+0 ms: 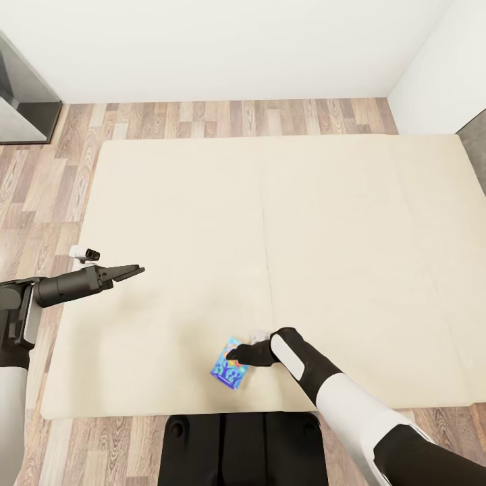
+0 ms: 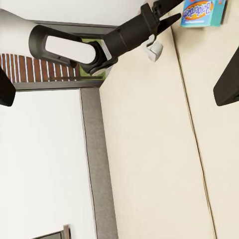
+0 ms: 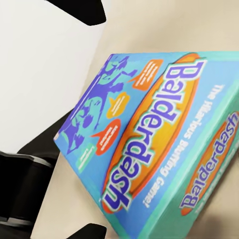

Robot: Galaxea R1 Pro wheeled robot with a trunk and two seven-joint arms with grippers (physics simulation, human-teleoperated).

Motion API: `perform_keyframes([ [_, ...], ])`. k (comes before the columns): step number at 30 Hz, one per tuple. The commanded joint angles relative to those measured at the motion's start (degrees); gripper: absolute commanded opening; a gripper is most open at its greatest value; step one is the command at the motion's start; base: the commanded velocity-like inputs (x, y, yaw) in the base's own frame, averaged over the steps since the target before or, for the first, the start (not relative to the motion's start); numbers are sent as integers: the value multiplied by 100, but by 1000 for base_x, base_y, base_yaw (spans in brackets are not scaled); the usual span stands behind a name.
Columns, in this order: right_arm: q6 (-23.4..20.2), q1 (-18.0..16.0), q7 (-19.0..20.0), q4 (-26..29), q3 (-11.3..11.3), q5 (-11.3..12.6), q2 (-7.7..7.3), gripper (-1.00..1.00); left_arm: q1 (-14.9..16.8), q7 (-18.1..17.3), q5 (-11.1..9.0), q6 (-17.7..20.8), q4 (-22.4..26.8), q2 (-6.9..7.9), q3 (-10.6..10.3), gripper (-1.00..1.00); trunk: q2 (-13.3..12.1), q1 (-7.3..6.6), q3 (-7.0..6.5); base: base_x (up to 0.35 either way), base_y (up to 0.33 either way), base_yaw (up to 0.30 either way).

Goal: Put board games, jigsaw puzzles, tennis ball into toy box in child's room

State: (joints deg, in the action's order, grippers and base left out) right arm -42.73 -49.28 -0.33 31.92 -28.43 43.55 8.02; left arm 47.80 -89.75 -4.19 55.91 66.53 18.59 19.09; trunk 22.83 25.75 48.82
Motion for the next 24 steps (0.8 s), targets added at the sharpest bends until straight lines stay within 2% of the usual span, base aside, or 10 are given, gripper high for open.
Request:
perform_keyframes([
  [1, -8, -3, -3, 2, -17, 5, -2, 100, 2, -25, 5, 61, 1, 0, 1, 100, 9, 3, 6, 0, 0, 0],
  [5, 134, -3, 10, 0, -47, 5, -1, 100, 2, -25, 5, 61, 1, 3, 4, 100, 9, 3, 6, 0, 0, 0],
  [8, 260, -3, 31, -1, -218, 5, 15, 100, 2, -25, 5, 61, 1, 4, 5, 100, 9, 3, 6, 0, 0, 0],
  [12, 329, -3, 40, -39, -484, 0, 198, 100, 2, -25, 5, 61, 1, 4, 7, 100, 9, 3, 6, 0, 0, 0],
  [21, 558, -1, 53, -60, -577, 4, 198, 100, 2, -25, 5, 61, 1, 4, 8, 100, 9, 3, 6, 0, 0, 0],
  [24, 645, 1, 77, -59, -700, 4, 198, 100, 2, -25, 5, 61, 1, 4, 10, 100, 9, 3, 6, 0, 0, 0],
])
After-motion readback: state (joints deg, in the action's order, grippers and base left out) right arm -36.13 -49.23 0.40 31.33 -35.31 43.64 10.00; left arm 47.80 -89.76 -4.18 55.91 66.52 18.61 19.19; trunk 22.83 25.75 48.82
